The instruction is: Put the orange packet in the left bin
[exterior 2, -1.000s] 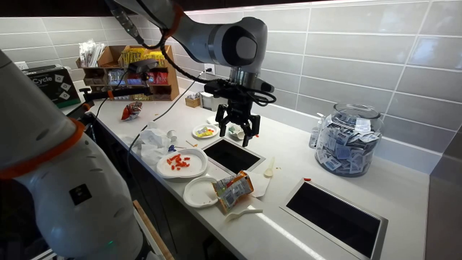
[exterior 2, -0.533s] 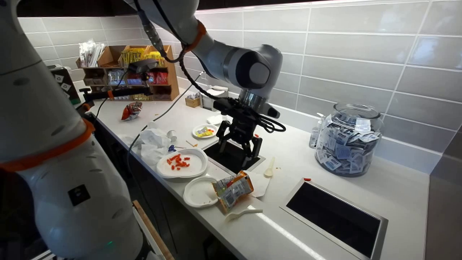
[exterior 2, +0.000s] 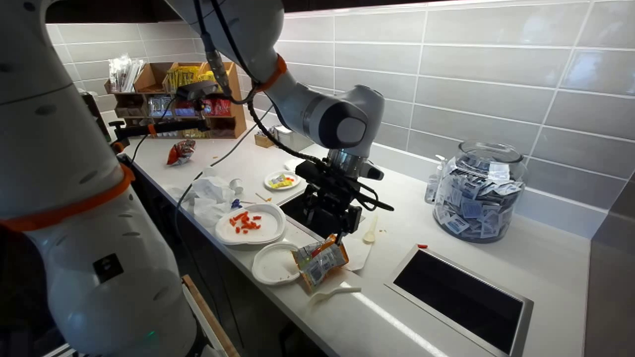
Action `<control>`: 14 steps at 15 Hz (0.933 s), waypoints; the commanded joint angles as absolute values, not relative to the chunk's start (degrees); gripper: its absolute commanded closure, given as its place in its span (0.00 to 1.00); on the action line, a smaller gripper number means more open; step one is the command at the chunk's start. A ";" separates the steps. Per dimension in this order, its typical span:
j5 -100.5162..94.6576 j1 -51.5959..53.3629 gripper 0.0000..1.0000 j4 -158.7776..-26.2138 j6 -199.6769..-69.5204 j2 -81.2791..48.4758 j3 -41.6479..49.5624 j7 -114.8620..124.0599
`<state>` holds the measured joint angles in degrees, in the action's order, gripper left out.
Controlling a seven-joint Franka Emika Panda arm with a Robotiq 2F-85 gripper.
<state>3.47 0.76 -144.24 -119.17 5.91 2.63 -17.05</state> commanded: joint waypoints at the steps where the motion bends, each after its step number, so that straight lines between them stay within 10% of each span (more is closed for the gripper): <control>1: 6.48 0.47 0.00 -146.23 -124.84 3.41 2.65 -19.50; 14: 9.71 -0.22 0.00 -144.54 -128.91 -4.38 1.77 -21.08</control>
<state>7.20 0.71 -145.28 -127.09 -2.13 2.53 -19.56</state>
